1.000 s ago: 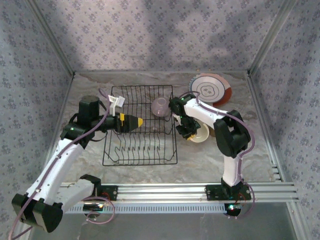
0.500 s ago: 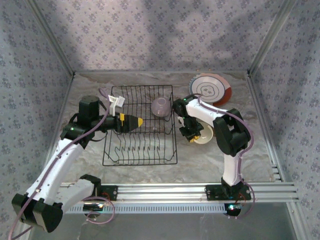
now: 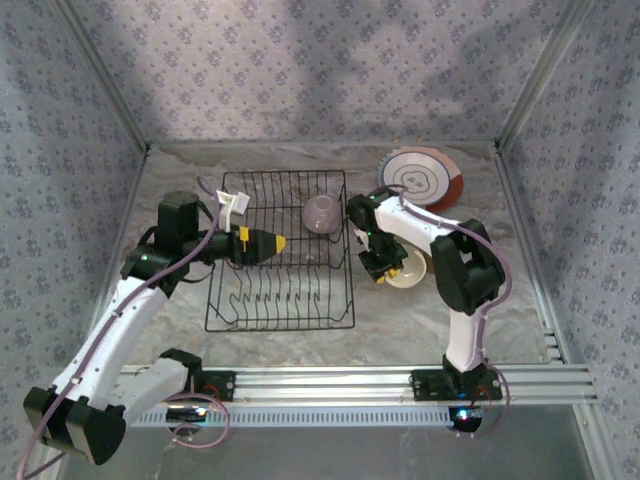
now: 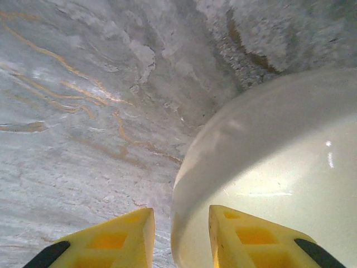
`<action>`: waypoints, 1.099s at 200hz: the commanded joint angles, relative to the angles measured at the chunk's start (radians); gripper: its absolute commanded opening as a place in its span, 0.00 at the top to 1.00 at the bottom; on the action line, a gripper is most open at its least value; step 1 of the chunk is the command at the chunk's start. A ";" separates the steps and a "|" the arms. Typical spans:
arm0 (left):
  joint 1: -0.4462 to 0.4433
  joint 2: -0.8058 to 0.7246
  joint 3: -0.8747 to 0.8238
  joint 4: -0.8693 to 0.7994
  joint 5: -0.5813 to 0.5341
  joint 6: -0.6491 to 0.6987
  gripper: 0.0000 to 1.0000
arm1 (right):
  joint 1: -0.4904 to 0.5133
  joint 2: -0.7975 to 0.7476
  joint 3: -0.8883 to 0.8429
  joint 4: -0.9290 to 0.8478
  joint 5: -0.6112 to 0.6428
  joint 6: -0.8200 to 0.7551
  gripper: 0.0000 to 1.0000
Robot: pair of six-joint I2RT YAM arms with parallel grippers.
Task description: Unload the mixed dishes from the dish rack
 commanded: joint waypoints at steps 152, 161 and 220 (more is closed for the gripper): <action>-0.220 0.112 0.076 0.045 -0.278 -0.049 0.01 | 0.042 -0.595 -0.173 0.417 -0.246 0.105 0.05; -0.236 0.135 0.087 0.052 -0.302 -0.056 0.01 | 0.040 -0.614 -0.205 0.452 -0.262 0.126 0.02; -0.291 0.331 0.203 0.054 -0.437 -0.066 0.01 | 0.036 -0.669 -0.385 0.578 -0.312 0.177 0.00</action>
